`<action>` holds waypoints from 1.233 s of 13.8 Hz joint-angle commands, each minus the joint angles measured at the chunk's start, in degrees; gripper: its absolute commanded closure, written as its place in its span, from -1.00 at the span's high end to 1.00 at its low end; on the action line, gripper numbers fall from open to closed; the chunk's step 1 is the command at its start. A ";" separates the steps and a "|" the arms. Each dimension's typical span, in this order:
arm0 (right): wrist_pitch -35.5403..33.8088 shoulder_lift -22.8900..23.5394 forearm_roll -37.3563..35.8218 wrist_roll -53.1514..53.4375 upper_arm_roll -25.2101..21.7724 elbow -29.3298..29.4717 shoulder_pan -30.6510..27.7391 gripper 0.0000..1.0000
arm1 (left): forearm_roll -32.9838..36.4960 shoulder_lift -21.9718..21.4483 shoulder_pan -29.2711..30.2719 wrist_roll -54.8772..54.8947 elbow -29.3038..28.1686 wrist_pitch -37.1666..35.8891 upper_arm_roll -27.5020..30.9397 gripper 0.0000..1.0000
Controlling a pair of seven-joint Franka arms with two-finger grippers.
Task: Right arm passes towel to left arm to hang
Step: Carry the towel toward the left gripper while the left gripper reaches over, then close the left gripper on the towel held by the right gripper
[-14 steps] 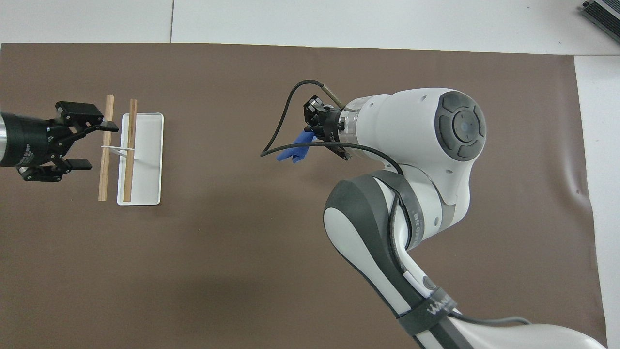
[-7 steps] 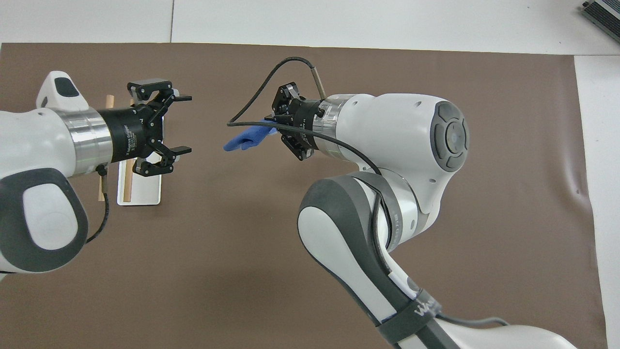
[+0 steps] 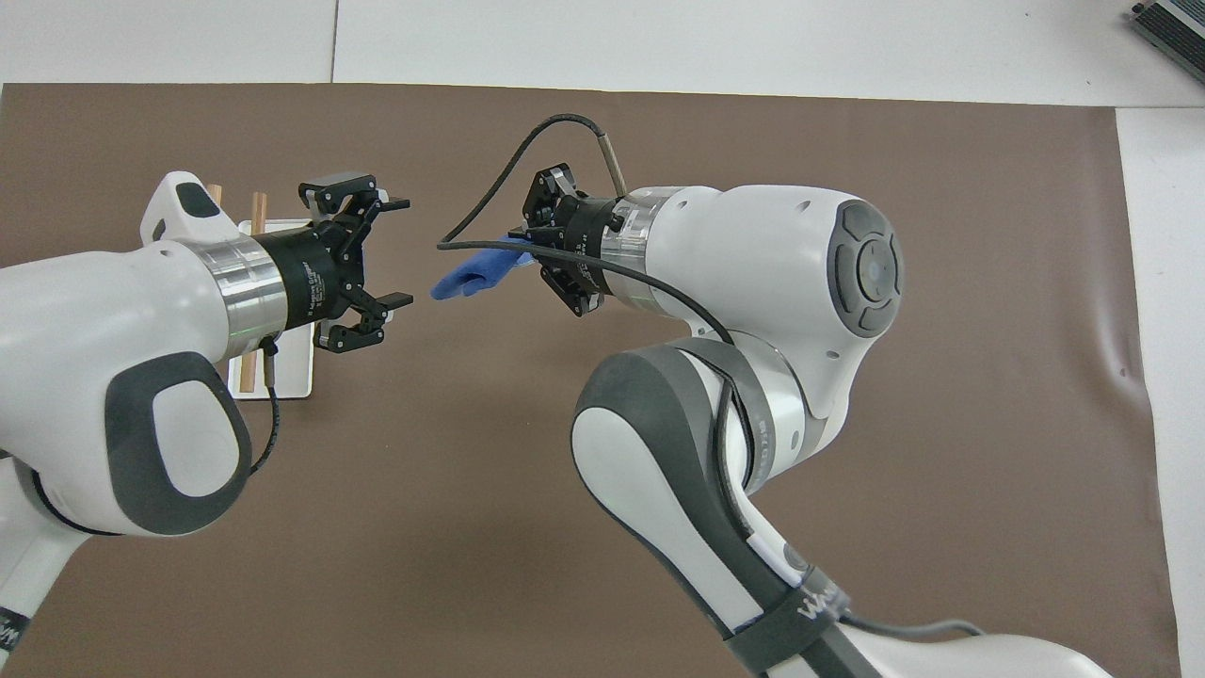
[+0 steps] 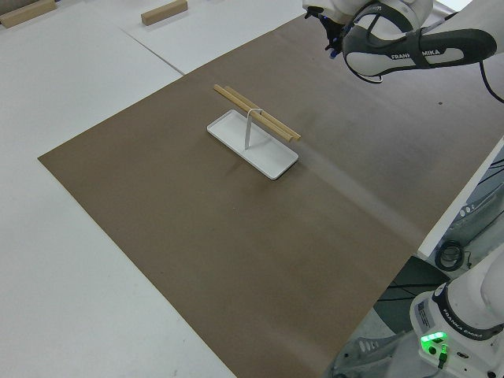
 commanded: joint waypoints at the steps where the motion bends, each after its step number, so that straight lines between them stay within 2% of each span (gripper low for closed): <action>1: -0.41 0.29 1.48 0.60 -0.10 0.51 -0.01 -1.00 | -1.58 1.45 -2.44 -0.14 0.21 3.69 0.74 1.00; 4: -0.41 0.29 1.48 0.60 -0.10 0.51 -0.01 -1.00 | -1.58 1.45 -2.80 -0.14 0.21 3.61 0.74 0.98; 6: -0.41 0.29 1.48 0.60 -0.10 0.51 -0.01 -1.00 | -1.58 1.45 -2.80 -0.06 0.21 3.61 0.83 0.60; 7: -0.41 0.29 1.48 0.60 -0.10 0.51 -0.01 -1.00 | -1.58 1.45 -2.80 0.03 0.21 3.52 0.83 0.54; 9: -0.41 0.29 1.48 0.60 -0.10 0.51 -0.10 -1.00 | -1.67 1.10 -2.80 -0.58 -0.06 1.86 0.91 0.62; 12: -0.41 0.29 1.48 0.51 -0.10 0.51 -0.10 -1.00 | -1.76 0.49 -1.84 -0.67 -0.24 -3.06 1.18 1.00; 17: -0.41 0.29 1.48 0.51 -0.10 0.51 -0.10 -1.00 | -1.49 -0.83 2.21 -0.06 -0.50 -12.98 1.35 1.00</action>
